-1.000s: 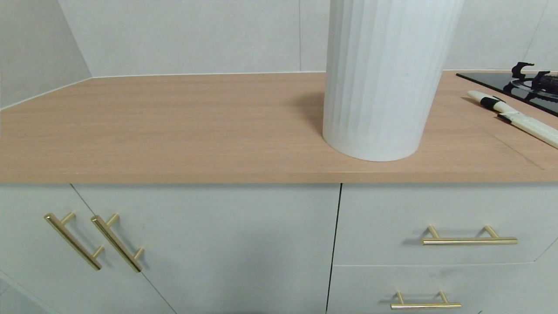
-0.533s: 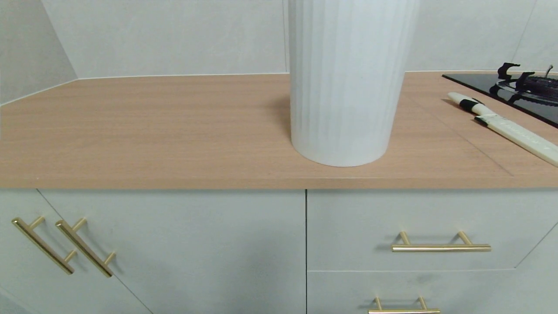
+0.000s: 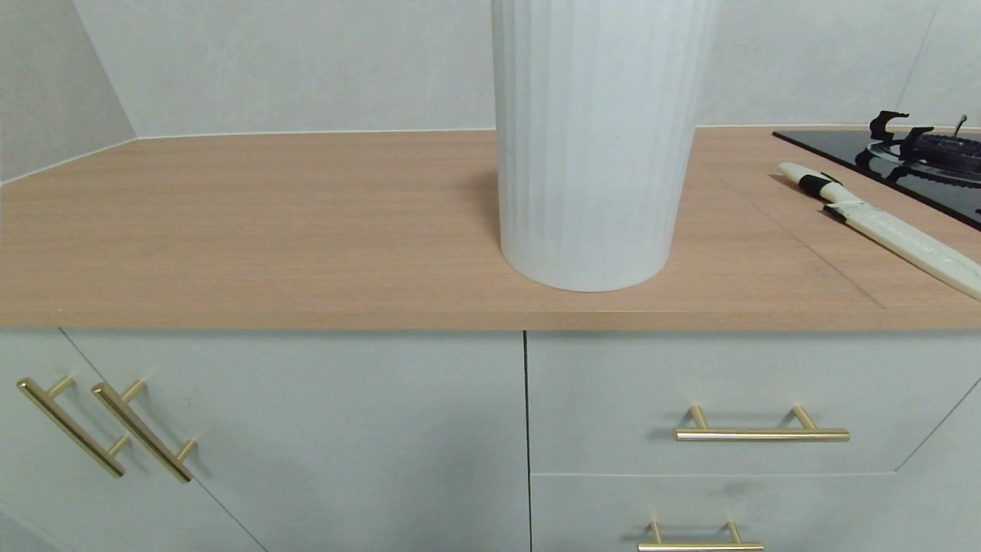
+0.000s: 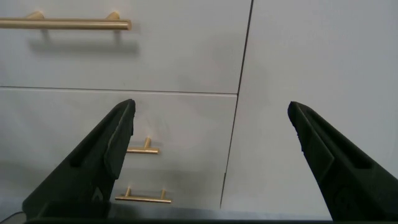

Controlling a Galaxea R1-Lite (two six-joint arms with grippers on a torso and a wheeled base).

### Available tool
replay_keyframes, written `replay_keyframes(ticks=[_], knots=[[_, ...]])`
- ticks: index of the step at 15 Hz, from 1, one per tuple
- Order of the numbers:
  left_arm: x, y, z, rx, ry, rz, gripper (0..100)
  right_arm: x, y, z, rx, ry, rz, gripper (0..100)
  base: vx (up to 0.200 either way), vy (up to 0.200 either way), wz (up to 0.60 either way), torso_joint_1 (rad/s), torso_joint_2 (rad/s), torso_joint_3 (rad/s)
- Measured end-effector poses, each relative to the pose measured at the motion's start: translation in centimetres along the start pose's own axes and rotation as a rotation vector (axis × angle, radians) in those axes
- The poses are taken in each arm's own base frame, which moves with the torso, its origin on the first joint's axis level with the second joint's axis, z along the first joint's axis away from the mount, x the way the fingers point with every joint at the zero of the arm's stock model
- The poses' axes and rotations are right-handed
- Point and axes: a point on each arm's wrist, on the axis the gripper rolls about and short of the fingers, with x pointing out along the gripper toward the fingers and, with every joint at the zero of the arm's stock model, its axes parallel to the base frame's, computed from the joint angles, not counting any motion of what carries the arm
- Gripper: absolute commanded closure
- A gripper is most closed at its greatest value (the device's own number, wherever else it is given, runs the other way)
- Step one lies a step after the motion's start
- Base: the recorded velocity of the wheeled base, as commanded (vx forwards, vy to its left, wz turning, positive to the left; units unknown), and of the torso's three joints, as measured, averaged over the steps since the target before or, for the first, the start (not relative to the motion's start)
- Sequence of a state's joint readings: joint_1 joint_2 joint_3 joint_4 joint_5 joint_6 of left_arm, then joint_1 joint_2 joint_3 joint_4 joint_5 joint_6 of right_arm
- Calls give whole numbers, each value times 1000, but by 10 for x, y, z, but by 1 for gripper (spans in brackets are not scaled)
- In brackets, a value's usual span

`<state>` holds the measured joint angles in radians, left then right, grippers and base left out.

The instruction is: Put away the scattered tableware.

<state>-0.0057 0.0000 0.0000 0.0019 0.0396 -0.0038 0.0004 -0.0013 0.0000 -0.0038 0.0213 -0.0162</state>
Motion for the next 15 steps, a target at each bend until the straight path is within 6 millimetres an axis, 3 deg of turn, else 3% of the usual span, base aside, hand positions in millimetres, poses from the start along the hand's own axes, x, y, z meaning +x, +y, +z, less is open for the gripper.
replay_keyframes(ticks=[10, 15], knots=[[0, 0, 0, 0, 0, 0, 0, 0, 0, 0, 0, 0, 0, 0, 0, 0, 0, 0, 0, 0], [0, 0, 0, 0, 0, 0, 0, 0, 0, 0, -1, 0, 0, 0, 0, 0, 0, 79, -270, -244]])
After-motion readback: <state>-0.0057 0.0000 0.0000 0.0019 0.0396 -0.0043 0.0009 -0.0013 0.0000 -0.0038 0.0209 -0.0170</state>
